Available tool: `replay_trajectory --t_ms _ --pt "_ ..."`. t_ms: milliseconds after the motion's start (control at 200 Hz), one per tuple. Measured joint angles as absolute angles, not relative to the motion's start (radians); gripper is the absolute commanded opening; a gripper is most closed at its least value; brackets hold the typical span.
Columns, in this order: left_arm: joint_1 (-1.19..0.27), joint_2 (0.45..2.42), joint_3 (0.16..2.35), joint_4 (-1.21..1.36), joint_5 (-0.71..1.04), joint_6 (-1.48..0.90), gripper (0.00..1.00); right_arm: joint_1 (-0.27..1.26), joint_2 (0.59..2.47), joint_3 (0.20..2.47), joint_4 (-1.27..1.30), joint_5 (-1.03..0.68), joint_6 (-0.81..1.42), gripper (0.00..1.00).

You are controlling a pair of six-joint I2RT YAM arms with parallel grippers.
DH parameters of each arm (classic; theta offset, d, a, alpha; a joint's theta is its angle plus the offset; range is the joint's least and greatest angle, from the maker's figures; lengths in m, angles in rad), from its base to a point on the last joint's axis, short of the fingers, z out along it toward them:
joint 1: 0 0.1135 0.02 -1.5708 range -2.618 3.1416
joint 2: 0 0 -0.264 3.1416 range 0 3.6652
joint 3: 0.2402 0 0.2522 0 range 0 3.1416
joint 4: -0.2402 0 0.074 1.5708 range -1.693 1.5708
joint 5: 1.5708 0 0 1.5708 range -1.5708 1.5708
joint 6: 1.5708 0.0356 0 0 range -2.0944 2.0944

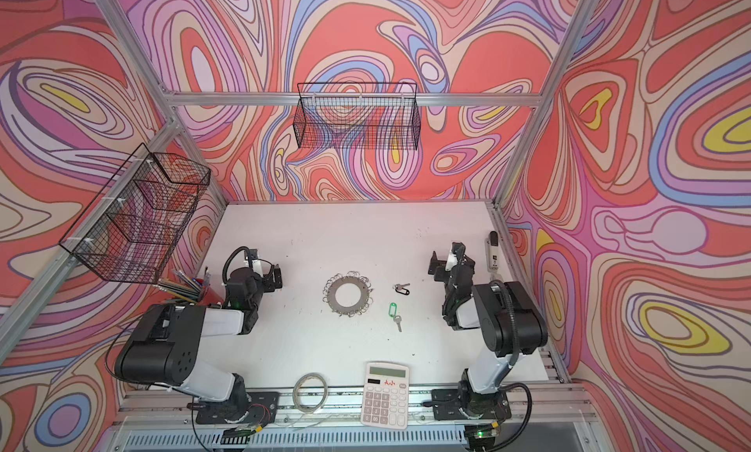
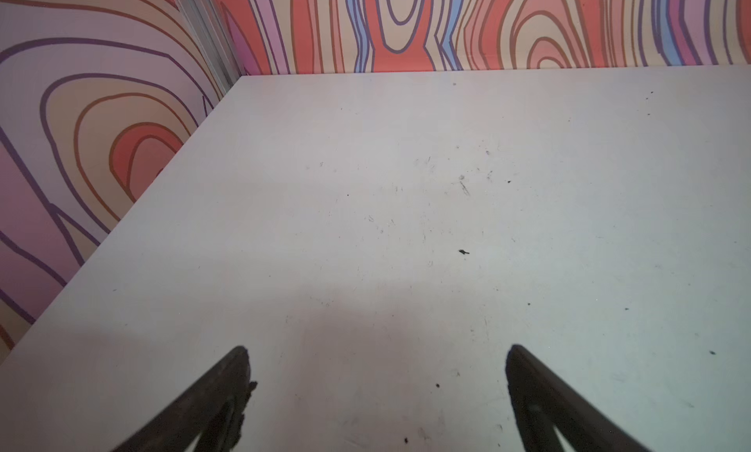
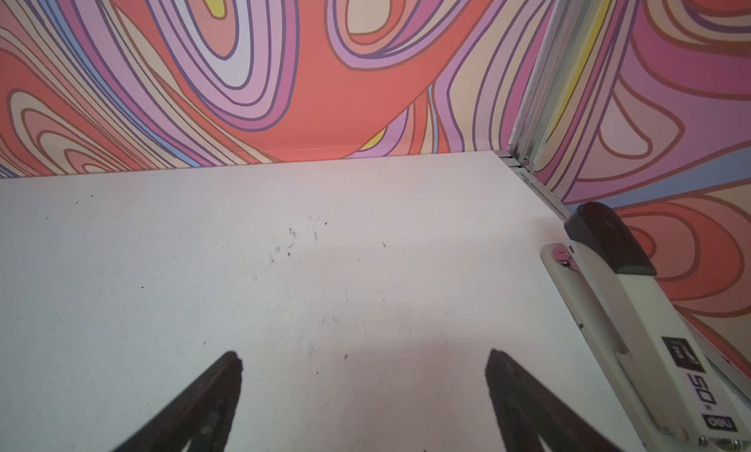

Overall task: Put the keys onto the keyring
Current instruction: 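Raise both grippers from rest and move them toward the ringed metal disc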

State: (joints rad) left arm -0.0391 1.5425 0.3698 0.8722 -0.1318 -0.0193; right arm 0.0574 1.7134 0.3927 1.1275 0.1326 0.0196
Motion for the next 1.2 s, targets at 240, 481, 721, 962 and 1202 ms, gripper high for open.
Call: replay_trajectory --t_ms 240,481,721,962,1202 --pt "-0.039 1.542 0.37 0.872 -0.131 -0.019 1.0 0.057 1.713 0.393 1.127 0.133 0.02 0.98" --pt "-0.039 1.542 0.37 0.871 -0.112 -0.019 1.0 0.057 1.713 0.393 1.127 0.132 0.02 0.98" --pt "-0.038 1.542 0.371 0.871 -0.107 -0.019 1.0 0.057 1.713 0.393 1.126 0.132 0.02 0.98" --pt "-0.038 1.542 0.371 0.871 -0.105 -0.019 1.0 0.057 1.713 0.393 1.125 0.131 0.02 0.98" --pt "-0.038 1.542 0.371 0.872 -0.105 -0.019 1.0 0.057 1.713 0.393 1.125 0.131 0.02 0.98"
